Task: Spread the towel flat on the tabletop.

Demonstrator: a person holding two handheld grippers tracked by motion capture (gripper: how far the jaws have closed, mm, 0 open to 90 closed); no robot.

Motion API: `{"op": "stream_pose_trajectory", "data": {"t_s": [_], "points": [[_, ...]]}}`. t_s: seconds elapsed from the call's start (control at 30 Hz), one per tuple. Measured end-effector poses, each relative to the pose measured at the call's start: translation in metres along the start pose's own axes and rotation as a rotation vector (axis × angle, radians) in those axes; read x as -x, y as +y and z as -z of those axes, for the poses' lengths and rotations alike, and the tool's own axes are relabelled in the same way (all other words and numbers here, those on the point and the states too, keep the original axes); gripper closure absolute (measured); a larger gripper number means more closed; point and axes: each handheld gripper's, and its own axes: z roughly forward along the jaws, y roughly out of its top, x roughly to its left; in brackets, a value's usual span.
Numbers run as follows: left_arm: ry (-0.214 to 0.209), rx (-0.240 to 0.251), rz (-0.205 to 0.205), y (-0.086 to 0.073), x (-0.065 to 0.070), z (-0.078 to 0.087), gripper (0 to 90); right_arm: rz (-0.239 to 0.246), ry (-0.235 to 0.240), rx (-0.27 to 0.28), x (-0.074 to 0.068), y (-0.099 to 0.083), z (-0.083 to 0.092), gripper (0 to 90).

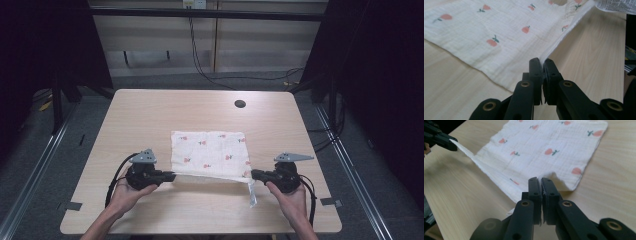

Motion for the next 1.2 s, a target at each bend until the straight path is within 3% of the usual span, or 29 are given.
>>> {"op": "stream_pose_trajectory", "data": {"t_s": [0.2, 0.27, 0.4, 0.43, 0.53, 0.63, 0.77, 0.83, 0.9, 1.0, 1.07, 1.2], "points": [[-0.012, -0.015, 0.027, -0.011, 0.006, -0.001, 85.3, 0.005, -0.032, -0.047, 0.001, -0.021, 0.001, 83.3], [0.000, -0.043, 0.006, -0.016, 0.010, -0.003, 85.3, -0.014, -0.018, -0.053, 0.004, -0.027, 0.002, 83.3], [-0.027, -0.049, 0.011, -0.019, 0.018, -0.003, 84.0, -0.001, -0.027, -0.076, 0.000, -0.035, 0.000, 82.2], [-0.031, -0.059, -0.003, -0.020, 0.021, -0.004, 84.0, 0.002, -0.035, -0.080, -0.001, -0.036, 0.000, 81.6], [-0.040, -0.101, -0.009, -0.023, 0.026, -0.004, 79.1, 0.008, -0.047, -0.086, -0.003, -0.038, 0.001, 75.2], [-0.039, -0.102, -0.008, -0.028, 0.028, 0.003, 69.8, -0.001, -0.074, -0.091, -0.003, -0.038, 0.004, 64.7], [-0.018, -0.074, 0.006, -0.029, 0.026, 0.014, 51.0, 0.038, -0.072, -0.068, -0.004, -0.030, 0.006, 60.3], [-0.020, -0.056, 0.013, -0.025, 0.023, 0.015, 46.4, 0.072, -0.062, -0.064, -0.007, -0.024, 0.002, 60.6], [-0.018, -0.038, 0.005, -0.016, 0.017, 0.010, 47.4, 0.104, -0.038, -0.076, -0.008, -0.018, -0.003, 62.6], [-0.009, -0.026, 0.043, -0.007, 0.008, -0.002, 51.1, 0.165, -0.012, -0.099, -0.007, -0.008, -0.019, 64.4], [0.001, -0.067, 0.026, -0.002, 0.004, -0.013, 53.4, 0.181, -0.011, -0.115, -0.005, -0.003, -0.027, 64.4], [-0.008, -0.081, 0.021, -0.001, 0.001, -0.022, 57.0, 0.223, -0.018, -0.168, 0.002, -0.004, -0.045, 62.4]]}}
